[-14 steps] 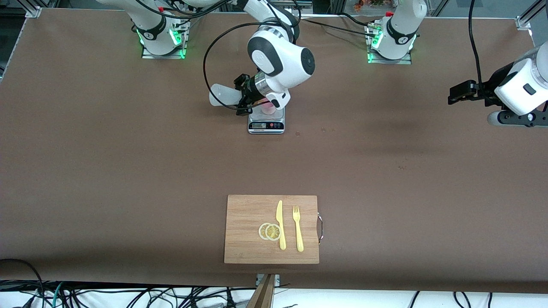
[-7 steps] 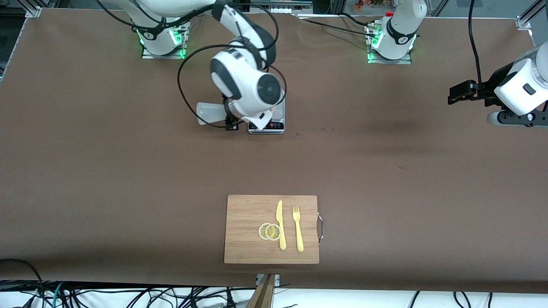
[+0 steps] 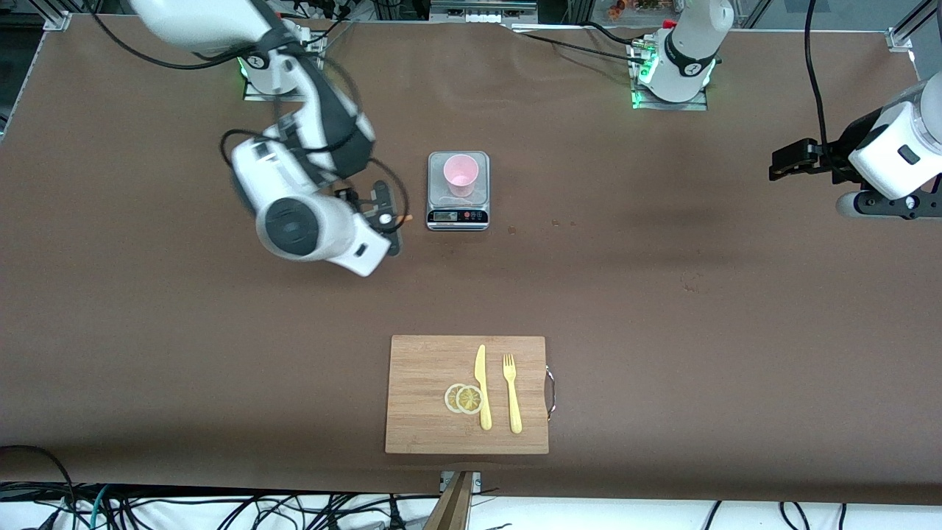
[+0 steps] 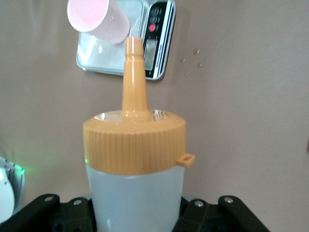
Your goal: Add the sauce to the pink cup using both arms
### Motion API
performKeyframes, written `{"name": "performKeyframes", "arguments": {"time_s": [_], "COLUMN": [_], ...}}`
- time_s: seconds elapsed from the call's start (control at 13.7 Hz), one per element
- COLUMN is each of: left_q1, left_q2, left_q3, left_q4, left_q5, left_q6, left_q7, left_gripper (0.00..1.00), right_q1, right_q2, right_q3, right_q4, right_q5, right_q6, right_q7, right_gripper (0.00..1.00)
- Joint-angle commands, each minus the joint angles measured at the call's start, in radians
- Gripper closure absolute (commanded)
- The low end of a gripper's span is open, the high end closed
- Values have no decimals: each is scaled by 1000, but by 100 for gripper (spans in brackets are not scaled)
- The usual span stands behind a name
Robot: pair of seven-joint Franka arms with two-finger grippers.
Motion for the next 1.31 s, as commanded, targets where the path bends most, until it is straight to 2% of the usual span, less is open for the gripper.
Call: {"name": "performKeyframes", "arguments": {"time_s": [0.0,0.15,0.36,0.58,0.8,1.09,1.24], "left_q1": [2,2,-1,-1,2,-1,-1], "left_q2": [17,17,17,19,19,19,19], "left_q3": [-1,-1,-1,-1,-1,-2,-2], "left_q4": [32,32,32,34,34,34,34], "left_q5": [-11,-11,-11,-11,-11,-11,-11], "left_q6": [-5,-5,-5,-5,-5,-5,-5], "left_q7": [18,18,16,16,16,16,16], "left_gripper": [0,0,0,0,0,0,0], "right_q1": [-116,-200,-245,-271,-277,-314,-328], "right_q2": [-45,-42,-41,-10,48,116,162], "right_q3": [-32,-73,-194,-277,-334,-354,-354], "right_q4": [-65,-100,-250,-402,-449,-449,-449], "right_q5": [184,374,678,873,949,958,996], "right_q6": [23,13,-20,-74,-141,-215,-249], "right_q7": [-177,-335,-614,-894,-1063,-1210,-1272], "right_gripper": [100,100,100,100,100,100,100]}}
